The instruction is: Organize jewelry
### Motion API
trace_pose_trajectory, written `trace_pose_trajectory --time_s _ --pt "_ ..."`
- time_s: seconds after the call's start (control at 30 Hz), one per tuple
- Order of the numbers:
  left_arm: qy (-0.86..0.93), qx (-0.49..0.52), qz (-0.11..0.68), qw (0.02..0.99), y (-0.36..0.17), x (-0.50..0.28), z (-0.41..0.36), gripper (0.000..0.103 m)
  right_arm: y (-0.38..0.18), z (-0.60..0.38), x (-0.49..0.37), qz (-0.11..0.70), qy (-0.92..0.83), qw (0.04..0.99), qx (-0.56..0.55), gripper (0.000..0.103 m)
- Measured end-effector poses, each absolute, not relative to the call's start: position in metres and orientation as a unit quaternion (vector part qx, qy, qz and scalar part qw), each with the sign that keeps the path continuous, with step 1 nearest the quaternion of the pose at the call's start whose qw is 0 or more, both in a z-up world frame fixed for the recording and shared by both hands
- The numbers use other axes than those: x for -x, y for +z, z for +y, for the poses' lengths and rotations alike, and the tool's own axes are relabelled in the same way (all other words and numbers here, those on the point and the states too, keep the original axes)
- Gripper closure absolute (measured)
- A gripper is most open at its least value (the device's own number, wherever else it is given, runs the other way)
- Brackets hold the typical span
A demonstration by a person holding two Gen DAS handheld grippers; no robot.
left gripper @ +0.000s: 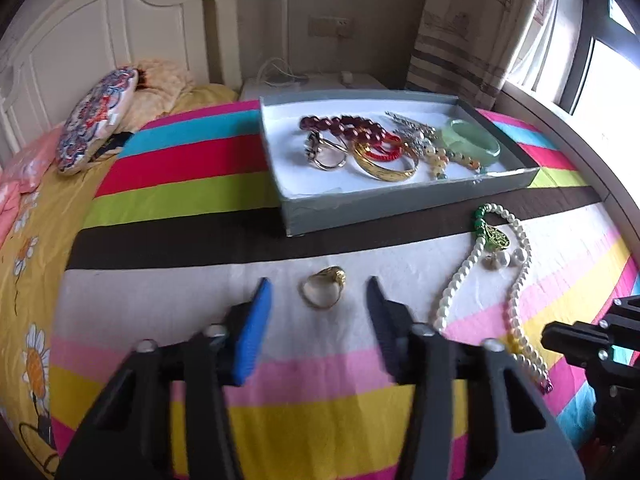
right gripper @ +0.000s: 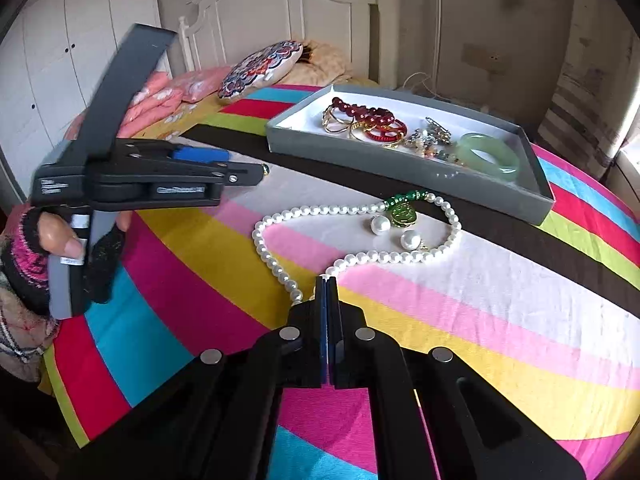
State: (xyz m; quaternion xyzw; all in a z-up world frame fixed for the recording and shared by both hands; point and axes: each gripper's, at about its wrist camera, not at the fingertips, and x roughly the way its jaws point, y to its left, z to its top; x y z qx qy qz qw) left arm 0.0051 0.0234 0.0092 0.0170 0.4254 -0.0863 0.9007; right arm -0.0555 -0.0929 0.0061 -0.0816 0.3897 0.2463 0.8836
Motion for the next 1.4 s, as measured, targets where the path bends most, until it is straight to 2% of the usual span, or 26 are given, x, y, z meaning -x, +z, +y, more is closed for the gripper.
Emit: trace_pose_trajectory --time_s 0.07,0.1,0.2,0.23,0.27,0.3,0.33,0.6,0.7,0.77,0.8,0.9,0.97,1.17,1.4 --pt "-0.088 -0.025 0.424 0.901 0.008 -0.009 0.019 0.069 0.007 -0.096 0.055 0.388 0.252 0.884 0.074 0.1" --pt "-0.094 -0.03 0.423 0.901 0.008 -0.008 0.017 0.082 0.009 -0.098 0.054 0.385 0.251 0.886 0.066 0.1" --pt "-0.111 -0.043 0.421 0.899 0.006 -0.002 0.012 0.082 0.011 -0.104 0.053 0.388 0.255 0.884 0.057 0.094" --pt "-0.113 -0.044 0.421 0.899 0.006 -0.001 0.011 0.082 0.013 -0.104 0.055 0.384 0.259 0.884 0.06 0.079" --pt "-0.115 -0.044 0.42 0.899 0.005 0.001 0.012 0.082 0.014 -0.103 0.056 0.379 0.262 0.885 0.063 0.071" --pt "-0.115 -0.042 0.42 0.899 0.005 0.001 0.013 0.082 0.016 -0.102 0.058 0.373 0.266 0.886 0.067 0.058" --pt "-0.114 -0.041 0.419 0.9 0.006 0.003 0.014 0.082 0.016 -0.1 0.058 0.374 0.268 0.885 0.069 0.055" --pt "-0.102 -0.011 0.392 0.914 0.025 0.031 0.031 0.082 -0.004 -0.071 0.046 0.421 0.261 0.859 0.129 0.056" --pt "-0.099 -0.001 0.383 0.918 0.031 0.042 0.036 0.082 -0.002 -0.062 0.049 0.409 0.263 0.86 0.154 0.088" --pt "-0.097 0.005 0.379 0.92 0.033 0.048 0.04 0.082 -0.002 -0.062 0.054 0.4 0.273 0.862 0.152 0.089" --pt "-0.096 0.007 0.377 0.921 0.034 0.05 0.042 0.082 0.003 -0.067 0.058 0.382 0.274 0.872 0.136 0.096" --pt "-0.091 0.011 0.372 0.924 0.037 0.056 0.047 0.082 0.014 -0.08 0.064 0.356 0.255 0.891 0.121 0.096" --pt "-0.091 0.014 0.369 0.925 0.038 0.058 0.048 0.082 0.019 -0.082 0.07 0.337 0.233 0.899 0.153 0.096" --pt "-0.094 0.016 0.363 0.927 0.041 0.062 0.047 0.082 0.033 -0.092 0.07 0.322 0.22 0.911 0.135 0.096" --pt "-0.095 0.013 0.357 0.929 0.046 0.066 0.047 0.082 0.073 -0.093 0.07 0.267 0.216 0.928 0.145 0.096"
